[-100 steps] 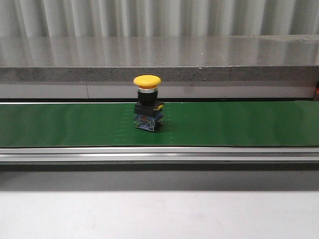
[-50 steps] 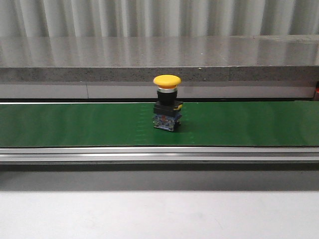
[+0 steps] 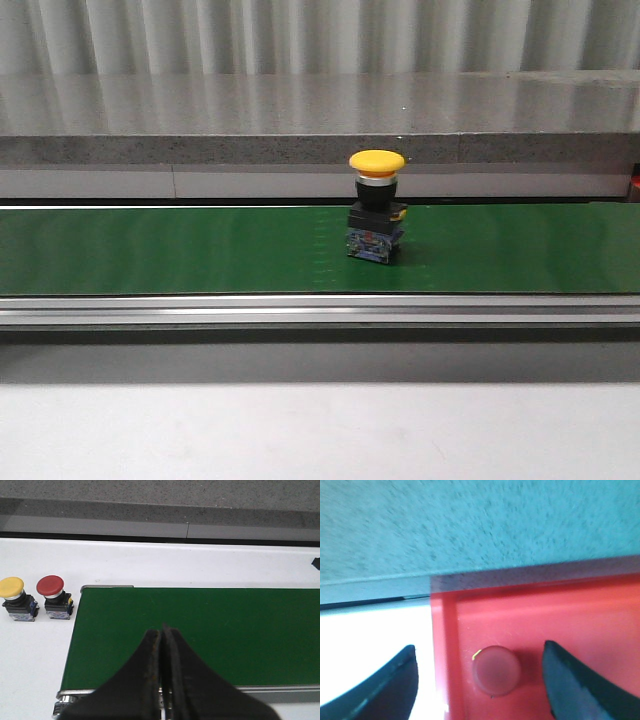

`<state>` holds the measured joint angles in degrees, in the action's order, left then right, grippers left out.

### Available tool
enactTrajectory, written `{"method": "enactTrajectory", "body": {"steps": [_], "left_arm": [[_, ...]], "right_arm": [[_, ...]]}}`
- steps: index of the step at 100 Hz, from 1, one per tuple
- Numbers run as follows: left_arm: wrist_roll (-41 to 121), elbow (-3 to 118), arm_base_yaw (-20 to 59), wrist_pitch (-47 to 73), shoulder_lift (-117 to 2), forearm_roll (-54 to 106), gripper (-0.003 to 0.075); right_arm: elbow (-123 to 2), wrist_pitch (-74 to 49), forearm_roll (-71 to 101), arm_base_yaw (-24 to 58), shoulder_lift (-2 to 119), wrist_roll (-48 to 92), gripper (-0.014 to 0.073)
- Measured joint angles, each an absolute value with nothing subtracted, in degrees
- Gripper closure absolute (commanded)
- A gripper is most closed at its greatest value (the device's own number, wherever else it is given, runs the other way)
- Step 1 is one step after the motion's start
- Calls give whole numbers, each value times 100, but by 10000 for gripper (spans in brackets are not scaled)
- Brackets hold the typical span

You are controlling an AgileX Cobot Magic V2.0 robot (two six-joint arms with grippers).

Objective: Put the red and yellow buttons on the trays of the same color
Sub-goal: 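Move the right gripper back over the belt end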

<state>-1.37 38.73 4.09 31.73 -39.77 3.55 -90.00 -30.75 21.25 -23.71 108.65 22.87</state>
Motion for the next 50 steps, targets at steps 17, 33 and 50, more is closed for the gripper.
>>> {"method": "enactTrajectory", "body": {"steps": [17,33,50], "left_arm": [[-137,3873,409,3173,-3977,355,740],[-137,3873,409,3173,-3977,355,740],[-137,3873,409,3173,-3977,355,740]], "right_arm": [[-9000,-3846,2125,-2360,10241,2287,69],[-8569,-4305,2125,-2198,9588,2411,69],[-7561,-4416,2125,-1863,8713,2696,69]]}}
